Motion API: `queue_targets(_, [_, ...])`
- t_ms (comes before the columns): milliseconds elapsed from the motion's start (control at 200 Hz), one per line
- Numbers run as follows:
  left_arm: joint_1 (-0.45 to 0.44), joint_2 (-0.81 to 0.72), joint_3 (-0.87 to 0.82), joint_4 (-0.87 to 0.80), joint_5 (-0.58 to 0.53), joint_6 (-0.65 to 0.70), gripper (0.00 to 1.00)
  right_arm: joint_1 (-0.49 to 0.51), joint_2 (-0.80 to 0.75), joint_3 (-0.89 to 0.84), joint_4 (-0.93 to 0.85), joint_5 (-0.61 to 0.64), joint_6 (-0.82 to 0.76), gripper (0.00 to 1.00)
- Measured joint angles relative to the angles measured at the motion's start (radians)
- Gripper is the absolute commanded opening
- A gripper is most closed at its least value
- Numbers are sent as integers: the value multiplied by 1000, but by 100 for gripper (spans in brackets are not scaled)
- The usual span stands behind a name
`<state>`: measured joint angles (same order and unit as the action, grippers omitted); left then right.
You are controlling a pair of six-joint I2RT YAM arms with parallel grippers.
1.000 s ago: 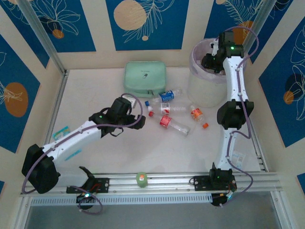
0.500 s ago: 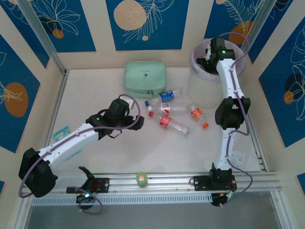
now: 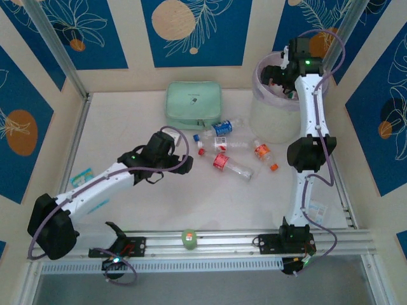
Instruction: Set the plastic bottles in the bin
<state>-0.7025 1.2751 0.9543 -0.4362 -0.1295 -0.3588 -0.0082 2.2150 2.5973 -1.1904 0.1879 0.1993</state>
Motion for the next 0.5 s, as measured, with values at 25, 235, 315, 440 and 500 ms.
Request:
queue_targets(25, [0,4,4,-2,0,0,100,-2,-11,0,-4,1,-1,99])
queue_targets(235, [0,37,33,10,2,-72,100,-19,-170,-7,-3,0,-6,99])
queue_targets(315, [-2,49,30,44,7,-167,100,-21,-267,-56,21,-1,-5,99])
queue_targets(440, [-9,61,-16,167,8,-377,100,-22,-443,-226,89,-31,1,99])
queue_targets(500, [-21,85,-37,216,-2,-480,100,-17,-531,-340,133,-56,14,99])
